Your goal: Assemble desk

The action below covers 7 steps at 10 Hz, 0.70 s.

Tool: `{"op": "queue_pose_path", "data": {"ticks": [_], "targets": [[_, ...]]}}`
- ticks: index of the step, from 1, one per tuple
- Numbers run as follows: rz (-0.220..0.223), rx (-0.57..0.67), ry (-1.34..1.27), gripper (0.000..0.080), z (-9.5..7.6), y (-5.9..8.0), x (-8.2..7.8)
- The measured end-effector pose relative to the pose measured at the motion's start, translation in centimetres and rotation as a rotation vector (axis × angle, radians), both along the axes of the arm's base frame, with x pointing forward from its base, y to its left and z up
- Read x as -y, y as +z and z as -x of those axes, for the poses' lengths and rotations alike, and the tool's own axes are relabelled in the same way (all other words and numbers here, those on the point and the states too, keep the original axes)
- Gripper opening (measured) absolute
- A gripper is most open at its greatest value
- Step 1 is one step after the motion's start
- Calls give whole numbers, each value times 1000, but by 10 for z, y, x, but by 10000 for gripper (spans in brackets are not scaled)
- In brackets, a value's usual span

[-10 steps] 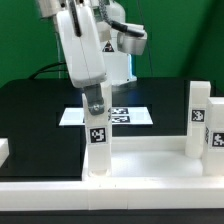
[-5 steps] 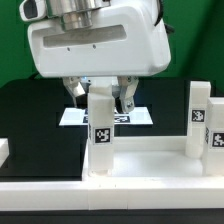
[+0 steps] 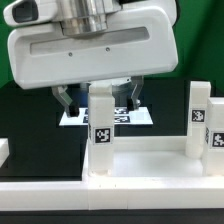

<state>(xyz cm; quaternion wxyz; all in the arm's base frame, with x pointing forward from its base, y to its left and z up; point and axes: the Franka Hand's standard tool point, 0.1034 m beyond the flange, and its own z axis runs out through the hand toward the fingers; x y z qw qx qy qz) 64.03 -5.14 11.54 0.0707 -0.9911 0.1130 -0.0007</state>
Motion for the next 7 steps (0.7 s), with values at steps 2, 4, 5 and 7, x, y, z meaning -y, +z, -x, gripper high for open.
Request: {"op": "queue_pose_path", "data": {"ticks": [2, 4, 5, 7], "targets": [[1, -3, -10, 637, 1, -1, 0], [5, -19, -113, 302, 1, -1, 3], [5, -31, -190, 302, 2, -2, 6], [7, -57, -448, 298, 1, -1, 5]]}}
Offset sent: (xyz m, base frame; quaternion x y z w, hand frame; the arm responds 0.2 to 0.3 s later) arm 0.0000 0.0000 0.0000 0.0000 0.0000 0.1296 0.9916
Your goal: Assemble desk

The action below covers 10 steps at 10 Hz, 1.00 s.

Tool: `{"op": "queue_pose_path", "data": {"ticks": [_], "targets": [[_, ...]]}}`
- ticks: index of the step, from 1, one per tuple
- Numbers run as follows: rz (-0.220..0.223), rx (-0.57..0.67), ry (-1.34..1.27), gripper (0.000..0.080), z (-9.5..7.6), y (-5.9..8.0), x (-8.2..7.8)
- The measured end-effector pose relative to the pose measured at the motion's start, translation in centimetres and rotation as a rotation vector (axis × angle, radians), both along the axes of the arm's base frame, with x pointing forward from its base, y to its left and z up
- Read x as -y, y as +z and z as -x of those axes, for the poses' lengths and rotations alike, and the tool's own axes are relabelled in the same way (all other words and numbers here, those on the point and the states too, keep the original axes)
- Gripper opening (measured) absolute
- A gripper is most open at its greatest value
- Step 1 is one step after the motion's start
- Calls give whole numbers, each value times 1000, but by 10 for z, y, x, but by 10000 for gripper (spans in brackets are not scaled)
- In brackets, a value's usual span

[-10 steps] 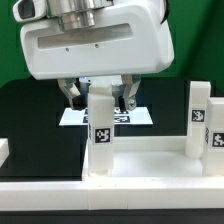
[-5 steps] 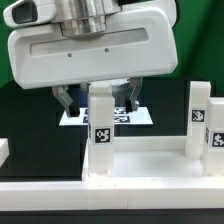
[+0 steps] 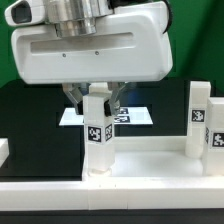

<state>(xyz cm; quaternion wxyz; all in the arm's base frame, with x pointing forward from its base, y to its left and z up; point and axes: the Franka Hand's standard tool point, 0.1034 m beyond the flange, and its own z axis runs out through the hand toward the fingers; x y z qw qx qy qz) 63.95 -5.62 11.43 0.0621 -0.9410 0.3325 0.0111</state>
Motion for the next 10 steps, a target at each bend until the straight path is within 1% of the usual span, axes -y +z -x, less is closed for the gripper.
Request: {"op": "queue_pose_path", "data": {"ticks": [2, 3, 4, 5, 7, 8, 9, 10], "targets": [[8, -22, -280, 298, 0, -2, -2], [-6, -22, -519, 297, 0, -3, 0], [-24, -32, -632, 297, 0, -3, 2], [-34, -36, -678, 297, 0, -3, 3], [-34, -38, -683, 297, 0, -3, 3], [-32, -33, -645, 380, 0, -3, 3], [-19, -10, -473, 515, 0, -3, -1], [-5, 0, -299, 515, 1, -3, -3]]}}
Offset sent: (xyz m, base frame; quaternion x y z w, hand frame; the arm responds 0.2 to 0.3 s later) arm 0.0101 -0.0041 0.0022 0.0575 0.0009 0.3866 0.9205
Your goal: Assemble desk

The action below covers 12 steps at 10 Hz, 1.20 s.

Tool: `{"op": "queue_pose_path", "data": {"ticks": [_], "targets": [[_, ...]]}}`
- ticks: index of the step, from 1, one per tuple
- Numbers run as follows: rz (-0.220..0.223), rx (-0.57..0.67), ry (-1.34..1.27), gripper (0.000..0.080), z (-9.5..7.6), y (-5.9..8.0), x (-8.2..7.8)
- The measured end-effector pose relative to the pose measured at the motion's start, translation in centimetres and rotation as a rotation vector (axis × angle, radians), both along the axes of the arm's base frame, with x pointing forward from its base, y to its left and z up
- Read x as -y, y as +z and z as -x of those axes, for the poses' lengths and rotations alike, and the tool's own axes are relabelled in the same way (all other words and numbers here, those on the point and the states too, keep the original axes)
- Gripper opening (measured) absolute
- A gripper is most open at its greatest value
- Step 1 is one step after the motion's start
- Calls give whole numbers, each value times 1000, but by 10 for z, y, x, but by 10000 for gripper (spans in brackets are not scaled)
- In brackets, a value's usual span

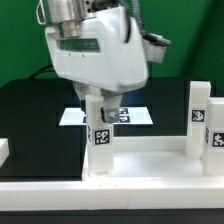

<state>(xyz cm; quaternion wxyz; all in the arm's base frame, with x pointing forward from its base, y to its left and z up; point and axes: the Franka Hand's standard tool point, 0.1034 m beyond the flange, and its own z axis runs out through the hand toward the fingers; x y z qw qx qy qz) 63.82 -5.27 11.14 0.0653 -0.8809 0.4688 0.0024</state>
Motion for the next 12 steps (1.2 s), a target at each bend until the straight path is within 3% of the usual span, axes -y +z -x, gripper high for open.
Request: {"op": "queue_pose_path", "data": {"ticks": [1, 2, 5, 6, 7, 9, 11, 12], "targets": [[15, 10, 149, 624, 1, -1, 0], [18, 17, 190, 642, 1, -1, 1], [36, 44, 436, 649, 1, -1, 2], [110, 73, 720, 649, -5, 5, 1], [126, 91, 919, 649, -6, 5, -3], [124, 86, 877, 649, -6, 3, 0], [120, 81, 821, 376, -5, 3, 0], [116, 71, 714, 290, -5, 3, 2]]}}
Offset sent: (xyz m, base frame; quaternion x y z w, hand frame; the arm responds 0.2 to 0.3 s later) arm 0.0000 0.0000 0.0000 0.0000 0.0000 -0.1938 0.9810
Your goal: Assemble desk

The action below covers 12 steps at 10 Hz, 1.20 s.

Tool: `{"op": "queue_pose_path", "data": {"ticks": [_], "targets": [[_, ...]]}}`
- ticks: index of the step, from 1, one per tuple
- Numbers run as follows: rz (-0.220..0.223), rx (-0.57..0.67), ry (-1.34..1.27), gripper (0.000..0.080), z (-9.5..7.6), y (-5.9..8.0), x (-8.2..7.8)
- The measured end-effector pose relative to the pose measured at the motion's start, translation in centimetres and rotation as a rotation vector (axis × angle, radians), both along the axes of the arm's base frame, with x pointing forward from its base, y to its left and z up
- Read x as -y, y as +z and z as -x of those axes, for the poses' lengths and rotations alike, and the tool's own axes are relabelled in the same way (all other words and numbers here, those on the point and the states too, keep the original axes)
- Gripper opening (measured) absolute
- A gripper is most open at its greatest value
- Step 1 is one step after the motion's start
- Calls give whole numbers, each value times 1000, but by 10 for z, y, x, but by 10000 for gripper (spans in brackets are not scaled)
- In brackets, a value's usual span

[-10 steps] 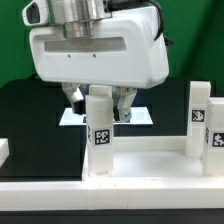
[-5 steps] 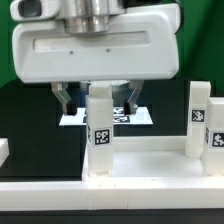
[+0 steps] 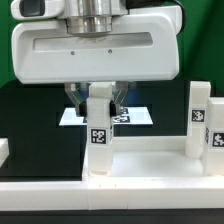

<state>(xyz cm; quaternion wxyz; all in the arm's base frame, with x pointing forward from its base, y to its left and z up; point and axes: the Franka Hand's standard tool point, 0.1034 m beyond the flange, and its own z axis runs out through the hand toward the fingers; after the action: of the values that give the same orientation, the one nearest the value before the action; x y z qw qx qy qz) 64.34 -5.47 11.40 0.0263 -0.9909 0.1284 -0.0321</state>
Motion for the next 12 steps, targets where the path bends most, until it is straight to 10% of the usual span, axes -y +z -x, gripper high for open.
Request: {"op": "queue_pose_path", "data": {"ticks": [4, 7, 10, 12], "targets": [[-28, -34, -638, 290, 3, 0, 2], [-135, -79, -1180, 291, 5, -2, 8], [-139, -79, -1279, 291, 6, -3, 7], [-80, -74, -954, 520, 6, -2, 4]]}}
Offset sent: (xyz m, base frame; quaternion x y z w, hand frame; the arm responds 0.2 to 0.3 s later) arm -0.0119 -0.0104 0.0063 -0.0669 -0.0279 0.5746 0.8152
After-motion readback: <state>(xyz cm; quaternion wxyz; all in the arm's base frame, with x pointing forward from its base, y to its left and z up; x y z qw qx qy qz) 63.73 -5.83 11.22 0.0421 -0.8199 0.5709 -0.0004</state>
